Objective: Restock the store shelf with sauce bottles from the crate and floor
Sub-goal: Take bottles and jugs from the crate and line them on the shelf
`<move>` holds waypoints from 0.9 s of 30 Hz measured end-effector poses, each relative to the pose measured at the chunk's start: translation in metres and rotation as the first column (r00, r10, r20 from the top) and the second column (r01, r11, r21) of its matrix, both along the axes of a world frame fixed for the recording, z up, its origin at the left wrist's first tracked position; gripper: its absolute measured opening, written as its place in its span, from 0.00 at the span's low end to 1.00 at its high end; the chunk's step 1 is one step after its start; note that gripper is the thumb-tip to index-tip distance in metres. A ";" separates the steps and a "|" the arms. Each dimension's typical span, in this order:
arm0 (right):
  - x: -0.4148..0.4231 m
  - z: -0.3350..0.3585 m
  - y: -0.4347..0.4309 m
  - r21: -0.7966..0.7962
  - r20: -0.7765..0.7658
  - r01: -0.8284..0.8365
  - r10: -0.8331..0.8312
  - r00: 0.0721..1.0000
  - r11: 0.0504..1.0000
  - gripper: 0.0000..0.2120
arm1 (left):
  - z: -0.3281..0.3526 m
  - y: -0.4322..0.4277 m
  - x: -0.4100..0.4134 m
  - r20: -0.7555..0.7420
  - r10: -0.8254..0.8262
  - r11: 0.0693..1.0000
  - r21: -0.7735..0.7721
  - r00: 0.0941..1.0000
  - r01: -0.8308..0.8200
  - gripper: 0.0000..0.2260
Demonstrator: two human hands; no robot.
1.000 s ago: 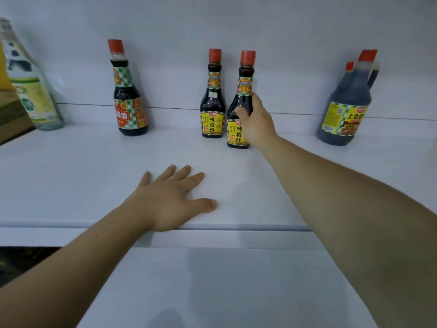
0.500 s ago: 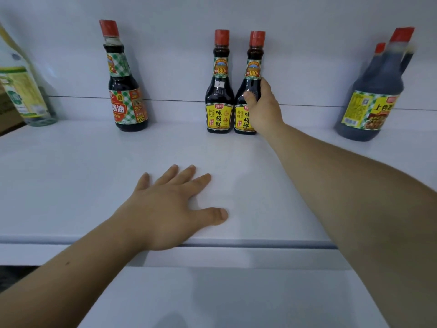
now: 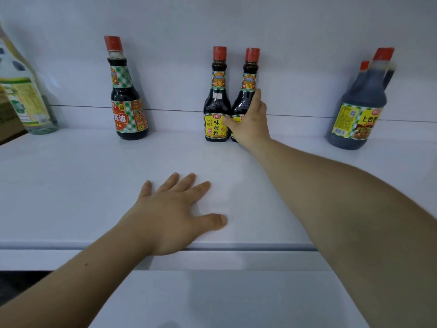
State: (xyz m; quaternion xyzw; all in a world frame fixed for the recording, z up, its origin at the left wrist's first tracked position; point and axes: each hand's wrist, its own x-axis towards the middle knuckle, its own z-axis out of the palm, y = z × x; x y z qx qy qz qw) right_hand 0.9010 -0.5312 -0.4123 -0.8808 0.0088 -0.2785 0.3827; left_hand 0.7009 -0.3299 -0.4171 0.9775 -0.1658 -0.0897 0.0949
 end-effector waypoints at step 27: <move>-0.457 0.087 -0.132 -0.483 -0.426 0.225 -0.452 0.784 0.846 0.39 | 0.050 -0.165 -0.170 0.111 -0.550 0.835 0.047 0.828 0.549 0.31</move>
